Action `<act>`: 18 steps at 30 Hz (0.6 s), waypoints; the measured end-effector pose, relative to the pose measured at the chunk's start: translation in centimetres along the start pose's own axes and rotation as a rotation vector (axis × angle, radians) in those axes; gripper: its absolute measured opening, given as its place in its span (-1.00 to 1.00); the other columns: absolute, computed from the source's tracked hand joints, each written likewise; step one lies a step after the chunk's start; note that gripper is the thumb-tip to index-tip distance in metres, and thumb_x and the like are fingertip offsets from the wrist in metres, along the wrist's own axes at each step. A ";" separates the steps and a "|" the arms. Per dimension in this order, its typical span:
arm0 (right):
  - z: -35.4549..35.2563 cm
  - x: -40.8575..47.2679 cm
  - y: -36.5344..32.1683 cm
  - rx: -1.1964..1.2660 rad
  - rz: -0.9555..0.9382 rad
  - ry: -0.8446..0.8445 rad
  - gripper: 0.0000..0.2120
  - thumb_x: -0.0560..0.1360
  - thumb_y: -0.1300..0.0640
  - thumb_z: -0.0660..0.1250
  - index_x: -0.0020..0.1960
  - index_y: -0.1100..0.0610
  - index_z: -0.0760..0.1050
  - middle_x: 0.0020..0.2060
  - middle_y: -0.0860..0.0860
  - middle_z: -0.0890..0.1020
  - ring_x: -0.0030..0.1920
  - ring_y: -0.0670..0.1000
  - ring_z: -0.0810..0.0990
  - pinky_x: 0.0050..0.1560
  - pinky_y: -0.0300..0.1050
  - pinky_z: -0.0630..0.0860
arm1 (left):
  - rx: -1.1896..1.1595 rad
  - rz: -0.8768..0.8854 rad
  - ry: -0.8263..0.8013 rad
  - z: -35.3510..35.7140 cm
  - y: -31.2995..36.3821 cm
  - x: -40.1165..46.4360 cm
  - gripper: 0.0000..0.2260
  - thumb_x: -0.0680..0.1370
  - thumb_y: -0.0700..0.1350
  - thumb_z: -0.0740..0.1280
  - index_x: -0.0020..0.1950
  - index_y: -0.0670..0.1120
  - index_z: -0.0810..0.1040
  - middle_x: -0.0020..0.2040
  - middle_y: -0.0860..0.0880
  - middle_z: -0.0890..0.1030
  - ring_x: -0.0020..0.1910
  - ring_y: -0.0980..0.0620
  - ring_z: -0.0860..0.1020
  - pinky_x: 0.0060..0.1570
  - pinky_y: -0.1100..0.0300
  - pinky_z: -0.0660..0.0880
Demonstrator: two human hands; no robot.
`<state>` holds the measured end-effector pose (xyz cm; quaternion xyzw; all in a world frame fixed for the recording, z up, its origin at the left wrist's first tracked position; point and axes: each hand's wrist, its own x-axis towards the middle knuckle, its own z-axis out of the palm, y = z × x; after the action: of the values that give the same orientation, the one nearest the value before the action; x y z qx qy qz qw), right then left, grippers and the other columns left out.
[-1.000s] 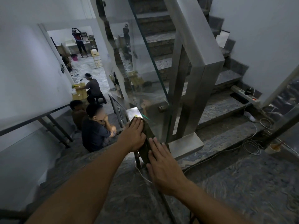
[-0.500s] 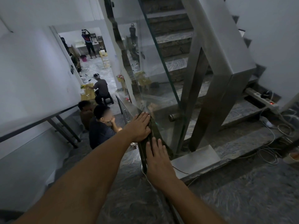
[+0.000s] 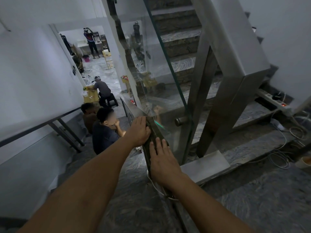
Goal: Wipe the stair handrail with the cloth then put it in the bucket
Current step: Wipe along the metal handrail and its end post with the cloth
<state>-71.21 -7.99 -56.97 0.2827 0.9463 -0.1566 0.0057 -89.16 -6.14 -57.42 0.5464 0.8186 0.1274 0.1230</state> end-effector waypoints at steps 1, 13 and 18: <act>0.2 -0.5 0.2 -0.004 -0.005 0.006 -0.31 0.58 0.09 0.10 0.52 0.22 -0.23 0.52 0.25 -0.21 0.50 0.24 -0.27 0.47 0.11 -0.22 | 0.029 -0.015 -0.013 0.3 -0.1 -0.5 -0.54 0.61 -0.04 0.02 0.43 -0.26 0.16 0.41 -0.27 0.26 0.41 -0.20 0.23 0.44 -0.06 0.15; 2.7 -10.3 2.1 -0.202 -0.122 0.134 -0.41 0.45 -0.09 0.11 0.40 0.17 0.35 0.36 0.20 0.44 0.36 0.18 0.41 0.32 0.14 0.24 | 0.096 -0.086 -0.004 3.3 5.2 -10.5 -0.45 0.63 -0.01 -0.08 0.53 -0.25 -0.16 0.57 -0.20 -0.14 0.55 -0.11 -0.19 0.46 -0.17 -0.31; 1.4 -12.4 7.7 -0.203 -0.176 0.152 -0.43 0.49 -0.14 0.09 0.45 0.06 0.24 0.40 0.13 0.40 0.40 0.16 0.35 0.36 0.13 0.27 | 0.094 -0.123 -0.041 4.1 8.1 -14.4 -0.36 0.56 0.12 -0.22 0.53 -0.22 -0.17 0.56 -0.20 -0.20 0.54 -0.11 -0.24 0.49 -0.18 -0.17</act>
<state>-56.84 -8.95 -59.36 0.2077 0.9761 -0.0383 -0.0514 -75.42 -16.17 -57.60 0.5029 0.8529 0.0696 0.1215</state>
